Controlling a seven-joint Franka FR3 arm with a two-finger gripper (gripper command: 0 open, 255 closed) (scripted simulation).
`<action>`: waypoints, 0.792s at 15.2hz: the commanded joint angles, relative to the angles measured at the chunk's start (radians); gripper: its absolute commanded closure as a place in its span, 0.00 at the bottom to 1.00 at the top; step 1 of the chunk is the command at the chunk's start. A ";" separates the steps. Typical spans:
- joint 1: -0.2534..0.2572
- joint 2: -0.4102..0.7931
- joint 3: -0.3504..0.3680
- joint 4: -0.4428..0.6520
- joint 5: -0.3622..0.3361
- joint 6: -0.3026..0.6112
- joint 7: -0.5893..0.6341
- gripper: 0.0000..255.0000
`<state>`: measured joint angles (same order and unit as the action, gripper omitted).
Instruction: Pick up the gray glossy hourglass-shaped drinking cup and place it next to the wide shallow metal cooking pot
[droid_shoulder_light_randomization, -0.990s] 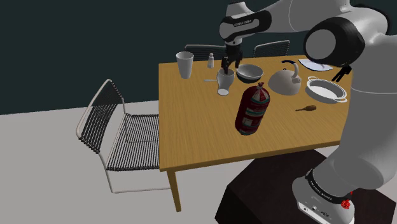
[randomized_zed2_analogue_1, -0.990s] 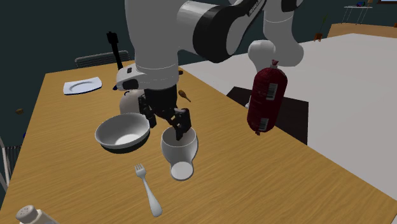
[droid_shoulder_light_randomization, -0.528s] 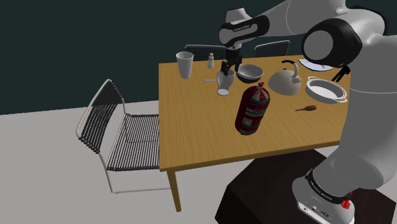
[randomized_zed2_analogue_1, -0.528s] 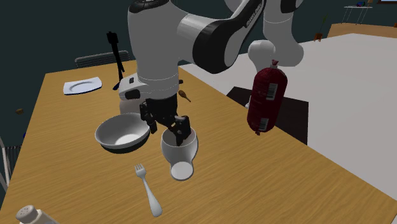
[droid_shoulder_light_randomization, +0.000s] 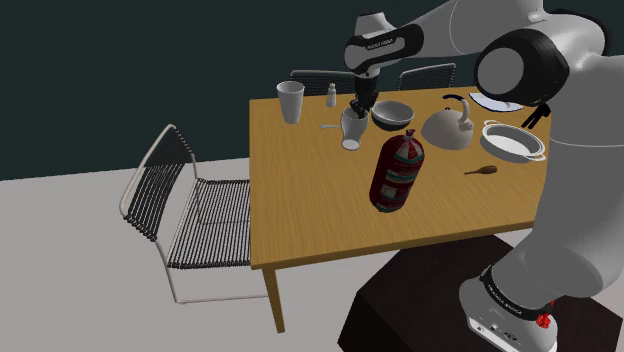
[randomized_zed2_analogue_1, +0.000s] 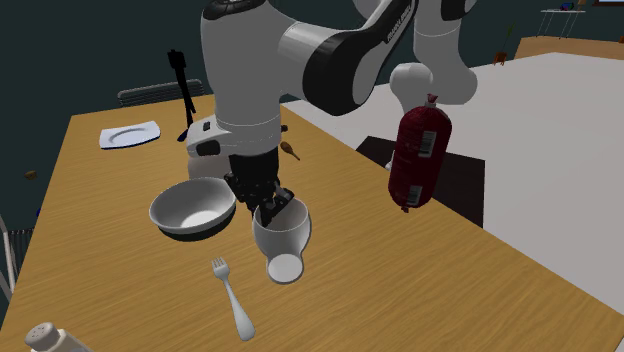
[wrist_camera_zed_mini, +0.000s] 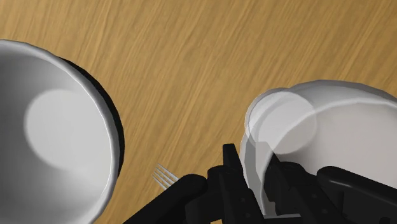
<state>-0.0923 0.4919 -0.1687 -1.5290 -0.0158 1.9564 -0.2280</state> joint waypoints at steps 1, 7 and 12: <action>0.000 0.001 0.000 -0.001 0.000 0.000 0.000 1.00; 0.000 -0.004 0.000 0.007 0.000 -0.011 0.000 1.00; 0.001 -0.022 -0.002 0.047 -0.002 -0.069 -0.003 1.00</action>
<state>-0.0913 0.4752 -0.1699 -1.4912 -0.0177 1.9007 -0.2297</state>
